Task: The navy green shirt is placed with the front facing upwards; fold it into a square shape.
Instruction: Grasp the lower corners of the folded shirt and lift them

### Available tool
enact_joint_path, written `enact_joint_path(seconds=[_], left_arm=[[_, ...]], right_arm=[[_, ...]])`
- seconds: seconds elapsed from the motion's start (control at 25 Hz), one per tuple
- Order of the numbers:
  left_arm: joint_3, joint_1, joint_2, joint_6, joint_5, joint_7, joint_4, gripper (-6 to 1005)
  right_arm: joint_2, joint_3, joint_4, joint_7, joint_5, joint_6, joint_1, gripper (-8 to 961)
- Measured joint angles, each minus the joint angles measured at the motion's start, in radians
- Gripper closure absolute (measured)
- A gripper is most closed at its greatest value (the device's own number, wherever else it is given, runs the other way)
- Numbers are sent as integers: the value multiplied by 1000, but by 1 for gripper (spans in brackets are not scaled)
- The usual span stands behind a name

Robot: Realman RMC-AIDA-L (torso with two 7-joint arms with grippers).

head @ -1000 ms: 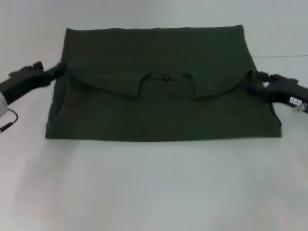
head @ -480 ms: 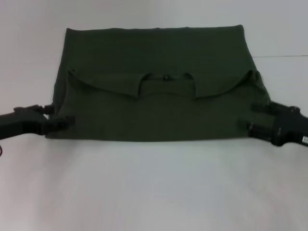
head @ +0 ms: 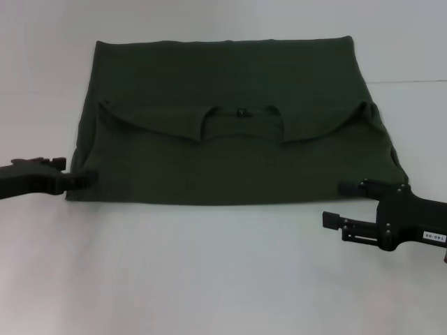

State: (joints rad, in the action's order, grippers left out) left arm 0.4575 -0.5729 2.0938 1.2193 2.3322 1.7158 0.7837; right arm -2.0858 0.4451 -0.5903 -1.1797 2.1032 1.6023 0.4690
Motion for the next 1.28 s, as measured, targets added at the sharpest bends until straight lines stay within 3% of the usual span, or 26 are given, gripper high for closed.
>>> enact_joint_path(seconds=[0.24, 0.8, 1.28], left_arm=[[85, -5, 4, -65, 69, 13, -4, 183], [110, -20, 13, -120, 76, 14, -20, 188], [161, -27, 16, -155, 114, 20, -42, 250]], right_arm=[[0, 53, -4, 3, 0, 27, 1, 167], [0, 60, -1, -1, -6, 26, 7, 174], [0, 51, -3, -9, -8, 23, 4, 178]])
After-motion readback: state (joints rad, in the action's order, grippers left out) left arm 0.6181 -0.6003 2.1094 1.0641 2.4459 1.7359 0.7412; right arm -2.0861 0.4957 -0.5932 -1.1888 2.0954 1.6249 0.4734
